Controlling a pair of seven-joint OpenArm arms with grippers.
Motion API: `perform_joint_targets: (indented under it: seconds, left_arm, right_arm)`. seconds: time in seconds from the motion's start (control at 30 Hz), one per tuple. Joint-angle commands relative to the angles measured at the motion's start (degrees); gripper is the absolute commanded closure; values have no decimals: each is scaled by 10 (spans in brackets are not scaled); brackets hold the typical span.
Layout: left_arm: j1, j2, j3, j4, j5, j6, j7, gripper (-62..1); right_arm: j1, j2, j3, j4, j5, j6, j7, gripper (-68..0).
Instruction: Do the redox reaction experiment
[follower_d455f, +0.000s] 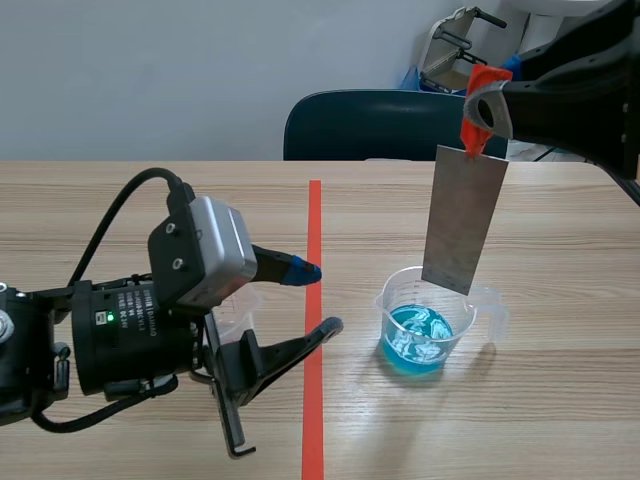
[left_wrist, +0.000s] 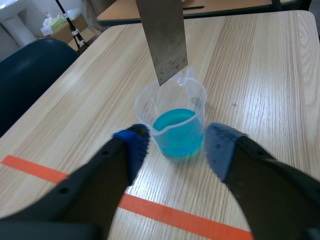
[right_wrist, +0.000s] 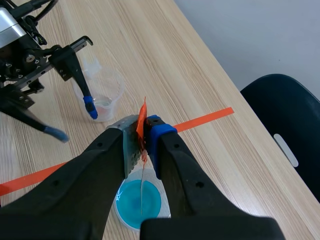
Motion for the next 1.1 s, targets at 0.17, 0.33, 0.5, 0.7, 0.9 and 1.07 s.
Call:
perform_joint_targets:
  seconds: [0.17, 0.33, 0.5, 0.7, 0.9, 1.07]
  left_arm:
    - [14, -22, -18, 27, -9, 1, -12, -623]
    - [14, -32, -18, 35, -8, 1, -11, -623]
    - [14, -34, -18, 34, -10, 1, -9, -623]
    - [14, -34, -18, 34, -35, 1, -11, -623]
    - [14, -34, -18, 34, -36, 1, -18, -623]
    - [14, -34, -18, 34, -36, 1, -25, -623]
  right_arm:
    - [7, 2, 6, 0, 5, -2, 8, -6]
    - [7, 2, 6, 0, 5, -2, 8, -6]
    - [7, 2, 6, 0, 5, -2, 8, -6]
    - [7, 2, 6, 0, 5, -2, 8, -6]
    - [7, 2, 6, 0, 5, -2, 8, -6]
    - [7, 2, 6, 0, 5, -2, 8, -6]
